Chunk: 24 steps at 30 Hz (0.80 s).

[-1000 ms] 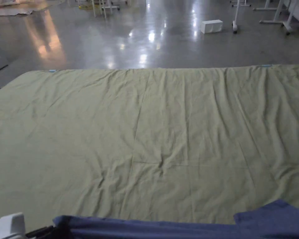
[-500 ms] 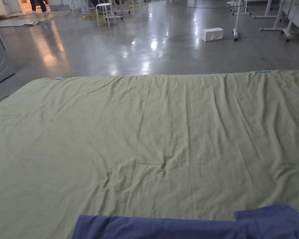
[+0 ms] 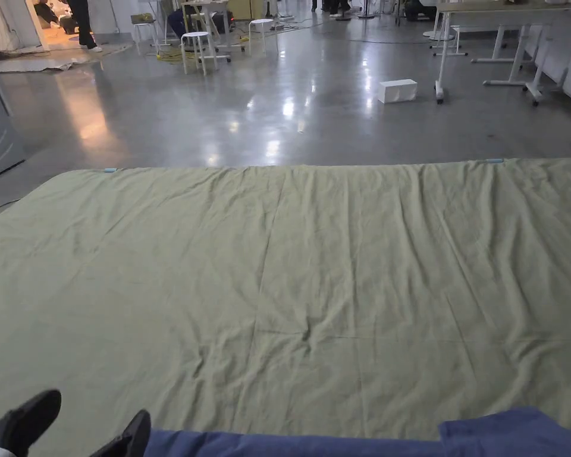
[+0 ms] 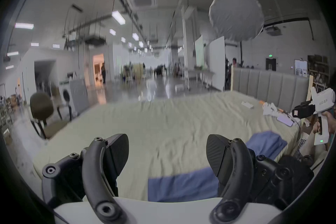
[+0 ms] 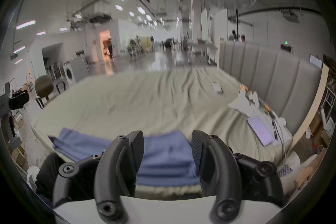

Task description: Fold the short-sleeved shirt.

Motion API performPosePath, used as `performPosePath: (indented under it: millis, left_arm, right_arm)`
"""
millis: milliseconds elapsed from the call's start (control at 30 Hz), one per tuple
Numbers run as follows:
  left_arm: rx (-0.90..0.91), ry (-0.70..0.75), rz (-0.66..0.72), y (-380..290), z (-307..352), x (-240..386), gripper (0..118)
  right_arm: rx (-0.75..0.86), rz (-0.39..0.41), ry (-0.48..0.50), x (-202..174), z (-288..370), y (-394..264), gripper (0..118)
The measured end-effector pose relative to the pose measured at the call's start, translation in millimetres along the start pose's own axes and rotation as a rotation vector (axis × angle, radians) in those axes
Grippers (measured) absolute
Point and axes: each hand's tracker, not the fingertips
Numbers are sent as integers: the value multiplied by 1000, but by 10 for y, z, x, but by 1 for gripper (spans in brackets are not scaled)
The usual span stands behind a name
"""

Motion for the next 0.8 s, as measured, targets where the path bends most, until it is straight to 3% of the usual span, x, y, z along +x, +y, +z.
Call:
performPosePath:
  millis: [167, 300, 367, 467, 500, 567, 633, 800]
  left_arm:
    - [168, -11, 58, 334, 126, 412, 89]
    - [189, -9, 80, 440, 189, 633, 87]
    - [171, -2, 46, 469, 219, 676, 76]
    - [148, 21, 17, 481, 252, 672, 27]
    - [142, 35, 12, 473, 261, 679, 21]
    - [131, 26, 26, 451, 272, 631, 12]
    - [110, 2, 48, 427, 262, 629, 6]
    - [87, -2, 21, 405, 275, 659, 1]
  right_arm:
    - [214, -70, 73, -372, 97, 313, 57]
    - [268, -24, 86, -596, 99, 457, 57]
    - [251, 34, 111, -666, 88, 478, 53]
    - [250, 84, 132, -761, 124, 461, 25]
    - [250, 101, 131, -796, 136, 453, 20]
    - [252, 140, 127, -865, 151, 432, 15]
    - [283, 207, 98, -936, 159, 437, 2]
    - [253, 203, 133, -972, 149, 424, 0]
